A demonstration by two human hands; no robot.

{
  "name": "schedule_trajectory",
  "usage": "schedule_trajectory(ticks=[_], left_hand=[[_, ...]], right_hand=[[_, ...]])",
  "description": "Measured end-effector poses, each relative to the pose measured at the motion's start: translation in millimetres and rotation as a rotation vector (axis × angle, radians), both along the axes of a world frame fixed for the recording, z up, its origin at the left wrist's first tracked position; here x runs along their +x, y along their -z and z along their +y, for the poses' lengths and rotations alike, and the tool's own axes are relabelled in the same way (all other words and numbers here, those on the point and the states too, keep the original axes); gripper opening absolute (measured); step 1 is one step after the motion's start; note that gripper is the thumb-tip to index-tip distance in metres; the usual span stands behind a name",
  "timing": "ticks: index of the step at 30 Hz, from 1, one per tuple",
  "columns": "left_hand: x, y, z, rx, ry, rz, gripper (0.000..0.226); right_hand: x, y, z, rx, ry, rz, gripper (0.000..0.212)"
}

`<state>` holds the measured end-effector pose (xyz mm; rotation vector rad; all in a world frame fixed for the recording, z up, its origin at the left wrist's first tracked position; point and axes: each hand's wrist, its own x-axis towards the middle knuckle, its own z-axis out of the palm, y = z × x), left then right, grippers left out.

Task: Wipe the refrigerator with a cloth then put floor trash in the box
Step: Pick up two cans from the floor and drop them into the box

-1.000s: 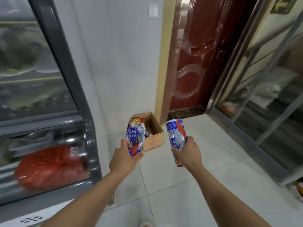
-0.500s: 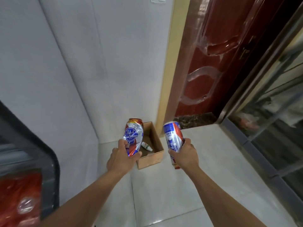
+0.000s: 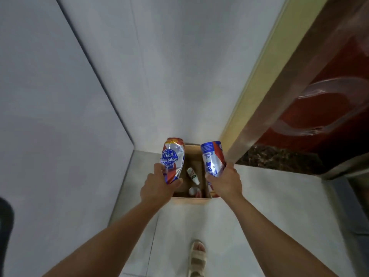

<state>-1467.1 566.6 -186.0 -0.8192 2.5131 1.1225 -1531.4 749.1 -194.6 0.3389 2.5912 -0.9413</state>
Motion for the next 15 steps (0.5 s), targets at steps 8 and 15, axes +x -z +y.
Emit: schedule_trajectory(ticks=[8, 15], left_hand=[[-76, 111, 24, 0.018, -0.048, -0.136, 0.060], [-115, 258, 38, 0.063, -0.014, -0.221, 0.062]], right_hand=[[-66, 110, 6, 0.009, 0.007, -0.122, 0.071], [-99, 253, 1, 0.030, 0.035, -0.217, 0.077]])
